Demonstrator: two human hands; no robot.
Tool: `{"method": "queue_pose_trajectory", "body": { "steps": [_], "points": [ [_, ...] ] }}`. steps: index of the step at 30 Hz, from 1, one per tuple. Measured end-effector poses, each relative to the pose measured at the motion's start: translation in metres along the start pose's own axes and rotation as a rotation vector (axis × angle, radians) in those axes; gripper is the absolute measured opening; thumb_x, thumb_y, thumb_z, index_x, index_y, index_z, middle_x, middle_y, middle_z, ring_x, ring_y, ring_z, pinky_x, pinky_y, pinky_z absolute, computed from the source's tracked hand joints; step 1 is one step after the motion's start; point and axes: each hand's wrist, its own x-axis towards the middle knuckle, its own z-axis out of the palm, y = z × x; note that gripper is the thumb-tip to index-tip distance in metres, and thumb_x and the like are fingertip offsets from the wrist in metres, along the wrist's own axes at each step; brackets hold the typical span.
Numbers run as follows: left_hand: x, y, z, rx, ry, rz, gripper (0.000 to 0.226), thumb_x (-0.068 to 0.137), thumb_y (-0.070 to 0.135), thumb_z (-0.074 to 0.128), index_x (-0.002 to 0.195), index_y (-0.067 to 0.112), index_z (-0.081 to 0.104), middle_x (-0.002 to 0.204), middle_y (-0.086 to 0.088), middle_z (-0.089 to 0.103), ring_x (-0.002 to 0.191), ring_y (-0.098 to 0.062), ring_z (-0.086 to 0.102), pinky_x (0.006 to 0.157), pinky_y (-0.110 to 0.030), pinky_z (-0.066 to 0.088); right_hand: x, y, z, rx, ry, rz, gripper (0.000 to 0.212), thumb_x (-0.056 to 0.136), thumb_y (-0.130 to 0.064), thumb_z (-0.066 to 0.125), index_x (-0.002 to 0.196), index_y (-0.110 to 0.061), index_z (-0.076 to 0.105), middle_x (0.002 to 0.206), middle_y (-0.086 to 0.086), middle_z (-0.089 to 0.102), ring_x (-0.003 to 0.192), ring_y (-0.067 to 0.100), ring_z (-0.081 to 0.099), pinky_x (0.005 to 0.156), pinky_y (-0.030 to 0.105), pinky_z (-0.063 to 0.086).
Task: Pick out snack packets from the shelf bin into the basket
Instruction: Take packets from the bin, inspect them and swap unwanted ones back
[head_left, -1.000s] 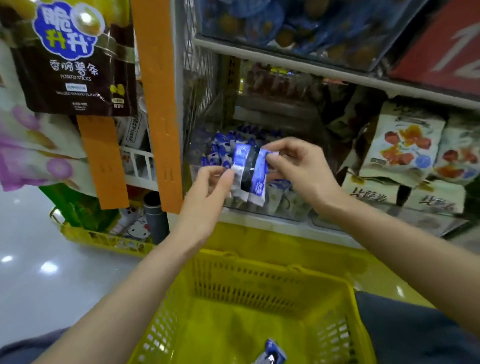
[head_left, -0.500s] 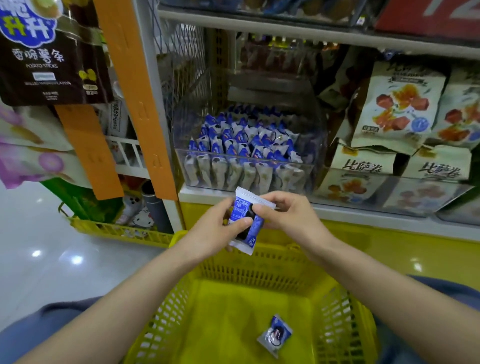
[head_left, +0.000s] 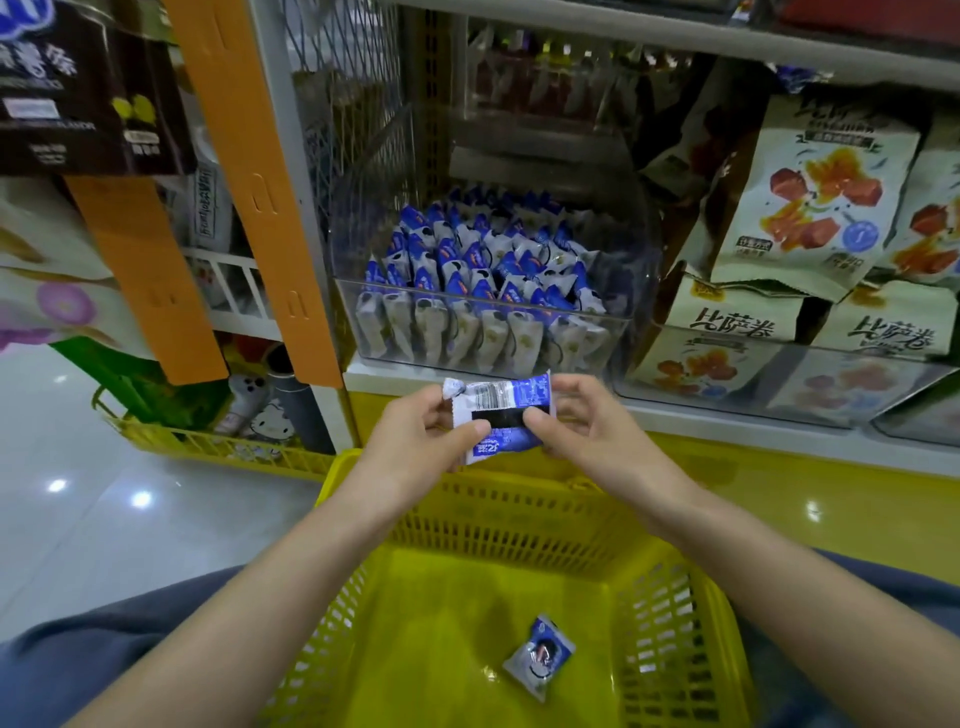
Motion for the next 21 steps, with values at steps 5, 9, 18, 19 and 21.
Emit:
{"method": "queue_pose_trajectory", "body": {
  "steps": [5,9,18,19,21],
  "points": [
    [-0.003,0.002,-0.003,0.093,-0.025,0.079,0.013,0.087,0.005,0.06,0.098,0.009,0.064,0.095,-0.02,0.066,0.077,-0.02,0.053,0.067,-0.026,0.043,-0.002,-0.001,0.004,0.042,-0.048,-0.031,0.029,0.084,-0.01,0.064,0.111,-0.01,0.054,0.093,0.005,0.063,0.065,-0.001,0.061,0.055,0.013,0.049],
    [-0.003,0.003,-0.001,0.081,0.068,0.1,0.016,0.09,0.016,0.056,0.098,0.004,0.065,0.09,-0.009,0.066,0.082,-0.02,0.059,0.074,-0.03,0.047,-0.004,-0.001,0.004,0.008,-0.09,-0.075,0.013,0.081,-0.008,0.067,0.088,-0.015,0.057,0.079,0.002,0.062,0.058,0.003,0.06,0.052,0.019,0.052],
    [-0.004,-0.002,0.005,0.023,0.093,0.155,0.016,0.089,0.015,0.058,0.073,0.014,0.062,0.067,0.003,0.059,0.065,-0.007,0.053,0.063,-0.022,0.043,-0.005,0.004,0.001,-0.296,-0.182,-0.157,0.019,0.078,-0.02,0.072,0.088,-0.016,0.057,0.082,0.004,0.063,0.064,0.012,0.055,0.066,0.036,0.049],
    [-0.004,-0.003,0.006,0.009,0.081,0.153,0.015,0.089,0.014,0.058,0.075,0.015,0.062,0.068,0.003,0.06,0.065,-0.006,0.053,0.062,-0.019,0.043,-0.005,0.005,0.0,-0.346,-0.185,-0.162,0.018,0.078,-0.023,0.072,0.087,-0.018,0.057,0.084,0.005,0.065,0.062,0.008,0.054,0.065,0.032,0.048],
    [-0.003,-0.005,0.008,-0.048,0.058,0.121,0.006,0.089,0.01,0.058,0.087,0.013,0.063,0.076,0.0,0.062,0.066,-0.003,0.056,0.061,-0.015,0.046,-0.006,0.007,-0.001,-0.373,-0.116,-0.178,0.016,0.079,-0.025,0.071,0.083,-0.022,0.056,0.087,0.005,0.068,0.063,0.006,0.058,0.067,0.03,0.049]
  ]
}}
